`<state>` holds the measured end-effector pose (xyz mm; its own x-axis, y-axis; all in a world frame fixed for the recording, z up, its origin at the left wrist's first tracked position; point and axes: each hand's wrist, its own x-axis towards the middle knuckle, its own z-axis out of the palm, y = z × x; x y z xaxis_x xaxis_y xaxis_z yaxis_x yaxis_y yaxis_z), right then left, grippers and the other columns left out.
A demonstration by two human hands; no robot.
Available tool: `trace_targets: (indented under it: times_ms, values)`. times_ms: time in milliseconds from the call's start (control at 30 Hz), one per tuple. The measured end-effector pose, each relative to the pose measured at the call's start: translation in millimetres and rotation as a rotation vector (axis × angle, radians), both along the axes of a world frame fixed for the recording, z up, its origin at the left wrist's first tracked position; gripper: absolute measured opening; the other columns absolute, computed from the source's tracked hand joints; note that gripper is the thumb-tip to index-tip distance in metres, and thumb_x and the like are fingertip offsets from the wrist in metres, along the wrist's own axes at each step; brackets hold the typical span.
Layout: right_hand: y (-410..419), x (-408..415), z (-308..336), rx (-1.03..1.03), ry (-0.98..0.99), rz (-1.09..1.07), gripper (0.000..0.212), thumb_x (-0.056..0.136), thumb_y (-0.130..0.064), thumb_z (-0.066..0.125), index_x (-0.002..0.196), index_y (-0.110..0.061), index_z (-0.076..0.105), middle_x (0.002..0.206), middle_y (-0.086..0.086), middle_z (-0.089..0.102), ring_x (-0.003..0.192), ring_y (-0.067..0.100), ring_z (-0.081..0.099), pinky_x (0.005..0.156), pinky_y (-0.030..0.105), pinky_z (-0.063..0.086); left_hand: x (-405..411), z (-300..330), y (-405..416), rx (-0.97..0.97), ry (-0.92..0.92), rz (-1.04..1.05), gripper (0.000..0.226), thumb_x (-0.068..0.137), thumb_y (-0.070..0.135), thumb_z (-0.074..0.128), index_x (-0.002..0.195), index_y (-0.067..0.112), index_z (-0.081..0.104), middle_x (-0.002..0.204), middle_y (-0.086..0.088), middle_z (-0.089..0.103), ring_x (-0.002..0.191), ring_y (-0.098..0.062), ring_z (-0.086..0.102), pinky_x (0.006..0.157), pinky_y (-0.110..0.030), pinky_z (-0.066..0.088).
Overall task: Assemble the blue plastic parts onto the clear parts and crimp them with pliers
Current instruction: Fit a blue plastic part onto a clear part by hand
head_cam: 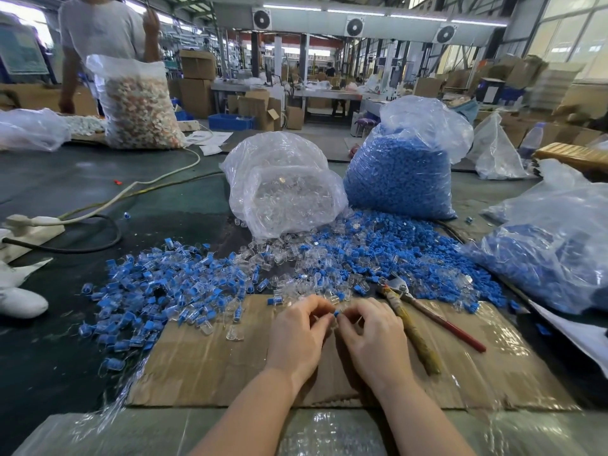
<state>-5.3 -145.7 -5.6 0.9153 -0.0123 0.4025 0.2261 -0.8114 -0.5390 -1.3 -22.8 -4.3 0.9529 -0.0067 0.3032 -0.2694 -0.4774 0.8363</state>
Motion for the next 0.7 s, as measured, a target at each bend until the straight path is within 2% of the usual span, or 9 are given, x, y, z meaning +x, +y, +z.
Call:
trace_targets:
  times_ms: [200, 333, 500, 700]
  values:
    - [-2.1, -0.3, 0.9, 0.02, -0.02, 0.058, 0.006, 0.086, -0.02, 0.064, 0.08, -0.018, 0.062, 0.082, -0.012, 0.055, 0.085, 0.013, 0.05, 0.08, 0.032, 0.038, 0.3, -0.7, 1.7, -0.074, 0.078, -0.026, 0.025, 0.086, 0.008, 0.063, 0.082, 0.033, 0.063, 0.078, 0.015, 0.066, 0.074, 0.01, 0.06, 0.068, -0.006, 0.047]
    - [-2.5, -0.3, 1.3, 0.068, -0.042, 0.077, 0.004, 0.085, -0.018, 0.066, 0.081, -0.016, 0.065, 0.08, -0.012, 0.055, 0.084, 0.011, 0.049, 0.076, 0.024, 0.037, 1.4, -0.8, 1.6, -0.071, 0.084, -0.006, 0.023, 0.088, 0.011, 0.061, 0.084, 0.034, 0.062, 0.08, 0.014, 0.066, 0.077, 0.003, 0.061, 0.075, -0.015, 0.051]
    - [-1.7, -0.4, 0.8, 0.118, -0.078, 0.109, 0.002, 0.083, -0.016, 0.068, 0.082, -0.016, 0.067, 0.081, -0.011, 0.057, 0.085, 0.009, 0.051, 0.075, 0.025, 0.042, 1.6, -0.2, 0.3, -0.163, 0.092, 0.019, 0.027, 0.089, 0.007, 0.059, 0.082, 0.032, 0.059, 0.078, 0.008, 0.064, 0.072, -0.001, 0.06, 0.066, -0.014, 0.051]
    - [-1.1, -1.5, 1.5, 0.144, -0.11, 0.143, 0.016, 0.082, -0.013, 0.069, 0.093, -0.023, 0.067, 0.085, -0.016, 0.057, 0.086, 0.007, 0.052, 0.077, 0.023, 0.044, 1.9, 0.0, 1.0, -0.174, 0.109, 0.009, 0.023, 0.089, 0.01, 0.06, 0.081, 0.032, 0.061, 0.078, 0.007, 0.066, 0.073, -0.005, 0.062, 0.067, -0.017, 0.052]
